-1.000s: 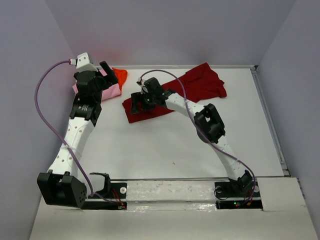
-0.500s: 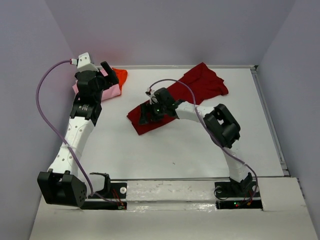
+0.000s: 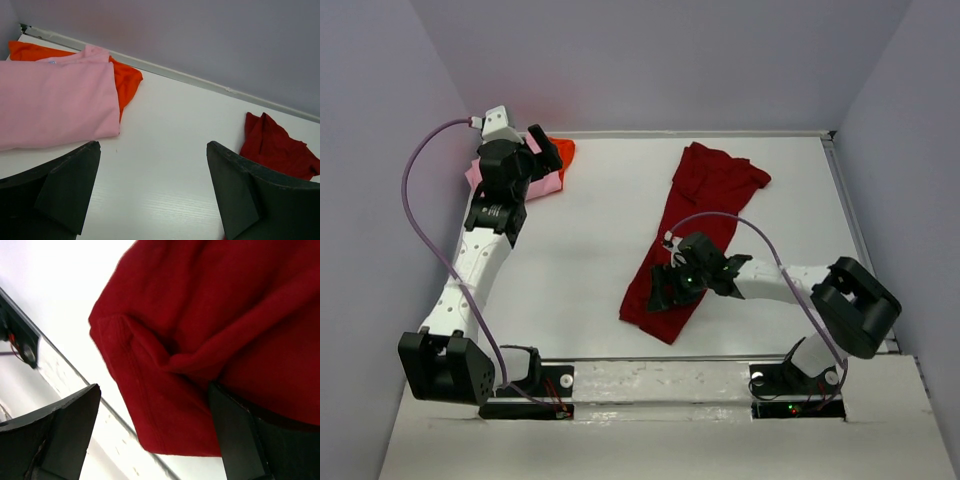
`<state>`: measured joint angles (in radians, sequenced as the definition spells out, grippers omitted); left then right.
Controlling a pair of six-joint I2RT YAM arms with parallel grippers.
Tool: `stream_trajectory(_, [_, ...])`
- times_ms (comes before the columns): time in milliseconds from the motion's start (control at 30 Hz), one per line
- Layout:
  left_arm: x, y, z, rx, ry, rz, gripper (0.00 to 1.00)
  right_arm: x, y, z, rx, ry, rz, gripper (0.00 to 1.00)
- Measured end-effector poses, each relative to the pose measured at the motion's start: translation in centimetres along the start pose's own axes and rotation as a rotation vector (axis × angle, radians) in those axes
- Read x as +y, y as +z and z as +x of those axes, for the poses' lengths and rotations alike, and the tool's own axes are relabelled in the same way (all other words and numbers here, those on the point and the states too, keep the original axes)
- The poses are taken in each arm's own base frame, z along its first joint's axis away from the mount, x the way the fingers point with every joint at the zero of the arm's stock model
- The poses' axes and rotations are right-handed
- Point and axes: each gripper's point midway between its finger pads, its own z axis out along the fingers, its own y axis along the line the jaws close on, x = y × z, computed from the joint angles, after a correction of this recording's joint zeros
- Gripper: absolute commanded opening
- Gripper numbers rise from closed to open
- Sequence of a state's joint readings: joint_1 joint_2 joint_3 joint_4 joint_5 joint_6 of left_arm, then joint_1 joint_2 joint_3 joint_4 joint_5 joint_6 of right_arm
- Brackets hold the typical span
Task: Fold and stack the t-shirts
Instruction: Rotate the rectangle-folded T-shirt at the center of the board.
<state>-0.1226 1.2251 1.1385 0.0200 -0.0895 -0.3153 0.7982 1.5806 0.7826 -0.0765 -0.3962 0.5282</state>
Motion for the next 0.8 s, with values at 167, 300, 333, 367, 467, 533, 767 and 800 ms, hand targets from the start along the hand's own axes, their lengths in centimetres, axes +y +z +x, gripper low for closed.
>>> stream_trajectory(167, [-0.1,0.2,0.3,0.011,0.001,0.008,0.96,-1.4,-3.1,3.6,0.013,0.061,0.072,0.93])
stream_trajectory(300, [-0.2,0.5,0.8,0.025,0.002,0.012,0.96,-1.7,-6.7,5.3,-0.016,0.092,0.123,0.94])
stream_trajectory(333, [-0.2,0.6,1.0,0.03,0.002,0.015,0.96,-1.4,-7.6,5.2,-0.038,0.089,0.122,0.94])
stream_trajectory(367, [-0.2,0.7,1.0,0.033,0.002,0.017,0.96,-1.2,-8.2,5.0,-0.058,0.085,0.119,0.94])
stream_trajectory(467, [-0.3,0.7,1.1,0.036,0.002,0.022,0.96,0.2,-10.3,3.3,-0.12,0.072,0.118,0.94])
stream_trajectory(533, [-0.3,0.7,1.1,0.036,0.002,0.024,0.96,1.7,-11.3,1.0,-0.159,0.058,0.115,0.94])
stream_trajectory(767, [-0.6,0.7,1.2,0.039,0.0,0.038,0.96,4.9,-11.9,-10.5,-0.318,-0.055,0.205,0.95])
stream_trajectory(800, [-0.6,0.7,1.2,0.04,0.0,0.039,0.96,4.3,-11.5,-12.6,-0.341,-0.066,0.24,0.95])
